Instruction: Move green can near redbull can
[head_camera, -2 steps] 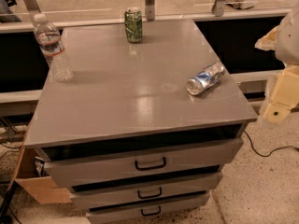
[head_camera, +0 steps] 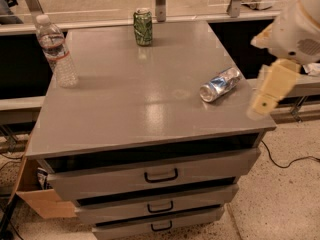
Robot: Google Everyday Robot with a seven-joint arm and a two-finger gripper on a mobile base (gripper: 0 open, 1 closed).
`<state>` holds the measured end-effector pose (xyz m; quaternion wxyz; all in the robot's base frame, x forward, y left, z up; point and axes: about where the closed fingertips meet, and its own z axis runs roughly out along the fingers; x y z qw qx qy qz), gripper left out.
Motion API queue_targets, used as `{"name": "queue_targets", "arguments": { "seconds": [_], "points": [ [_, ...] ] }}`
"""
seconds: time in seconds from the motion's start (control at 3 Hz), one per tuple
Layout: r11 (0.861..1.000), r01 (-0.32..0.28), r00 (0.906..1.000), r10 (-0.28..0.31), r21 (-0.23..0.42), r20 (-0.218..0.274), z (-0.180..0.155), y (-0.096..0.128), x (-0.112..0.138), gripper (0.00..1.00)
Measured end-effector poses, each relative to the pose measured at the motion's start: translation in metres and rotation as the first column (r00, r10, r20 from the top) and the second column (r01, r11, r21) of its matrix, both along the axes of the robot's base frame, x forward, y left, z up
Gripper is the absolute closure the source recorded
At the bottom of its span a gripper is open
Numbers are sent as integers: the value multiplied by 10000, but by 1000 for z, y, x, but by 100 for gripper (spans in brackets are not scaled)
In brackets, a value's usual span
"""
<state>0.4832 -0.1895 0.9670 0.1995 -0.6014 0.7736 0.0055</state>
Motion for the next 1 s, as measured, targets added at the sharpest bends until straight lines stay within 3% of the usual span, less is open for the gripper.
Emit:
{"name": "queue_targets", "arguments": {
  "seconds": [0.33, 0.67, 1.0],
  "points": [
    [9908, -263, 9986, 200, 1330, 486, -2, 42, 68, 0],
    [9671, -540, 9901, 196, 2485, 1390, 8, 86, 141, 0],
    [9671, -540, 9901, 196, 2485, 1390, 8, 86, 141, 0]
  ]
}}
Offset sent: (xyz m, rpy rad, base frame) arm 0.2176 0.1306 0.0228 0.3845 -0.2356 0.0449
